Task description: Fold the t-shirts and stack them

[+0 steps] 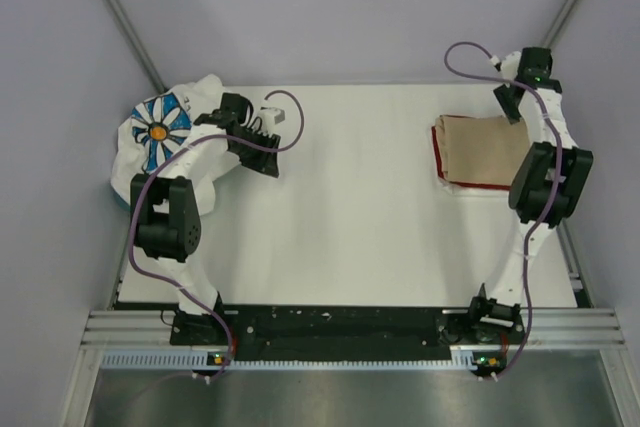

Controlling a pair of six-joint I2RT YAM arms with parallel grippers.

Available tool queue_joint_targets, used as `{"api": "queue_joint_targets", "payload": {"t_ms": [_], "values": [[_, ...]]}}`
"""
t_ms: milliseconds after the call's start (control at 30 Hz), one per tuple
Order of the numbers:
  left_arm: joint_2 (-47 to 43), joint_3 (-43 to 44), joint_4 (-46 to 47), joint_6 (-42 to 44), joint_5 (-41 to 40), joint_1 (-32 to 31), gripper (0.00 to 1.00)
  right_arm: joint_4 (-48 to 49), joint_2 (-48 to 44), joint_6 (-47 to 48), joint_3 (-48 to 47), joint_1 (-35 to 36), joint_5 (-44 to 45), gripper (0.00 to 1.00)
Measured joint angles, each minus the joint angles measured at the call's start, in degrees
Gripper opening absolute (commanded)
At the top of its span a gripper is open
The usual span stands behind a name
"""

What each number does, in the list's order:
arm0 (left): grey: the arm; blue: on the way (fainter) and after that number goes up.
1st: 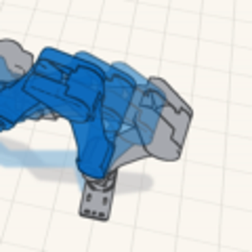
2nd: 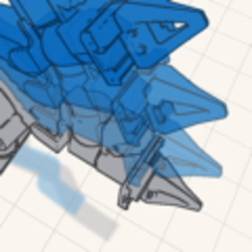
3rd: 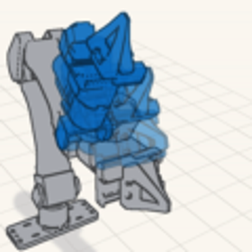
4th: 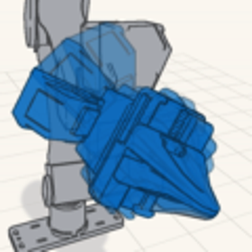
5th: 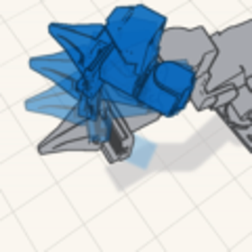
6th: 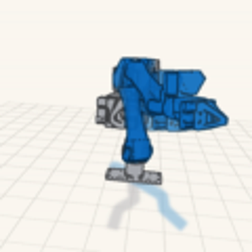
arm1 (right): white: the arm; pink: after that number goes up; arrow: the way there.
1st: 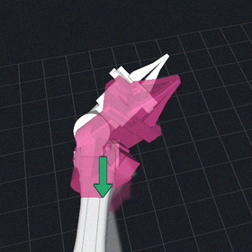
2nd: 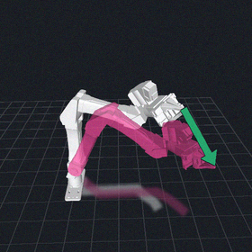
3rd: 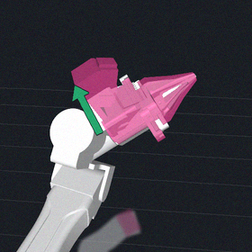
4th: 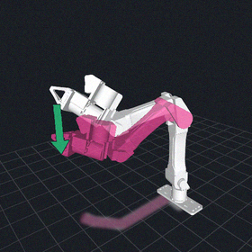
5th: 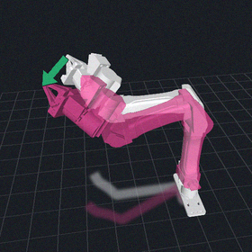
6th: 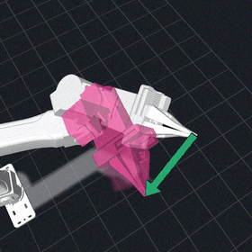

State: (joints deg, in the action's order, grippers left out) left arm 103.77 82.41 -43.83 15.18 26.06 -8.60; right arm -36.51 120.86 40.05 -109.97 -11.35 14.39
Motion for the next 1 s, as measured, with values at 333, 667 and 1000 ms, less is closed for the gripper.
{"api": "queue_joint_targets", "payload": {"t_ms": [333, 667, 1000], "values": [[0.0, 0.0, 0.0, 0.2, -0.5, 0.0, 0.41, 2.4, -0.5, -15.5, -4.1, -2.6, -3.8, 0.58], [-1.9, -1.9, 0.5, 1.8, -1.5, 0.0, 0.45, 3.3, -21.6, -29.7, 16.8, 4.7, -29.5, 0.99], [-15.3, -12.3, 4.6, 6.8, 1.4, 0.0, 0.54, 17.3, -45.9, -30.8, 52.7, 26.1, -44.9, 0.99]]}}
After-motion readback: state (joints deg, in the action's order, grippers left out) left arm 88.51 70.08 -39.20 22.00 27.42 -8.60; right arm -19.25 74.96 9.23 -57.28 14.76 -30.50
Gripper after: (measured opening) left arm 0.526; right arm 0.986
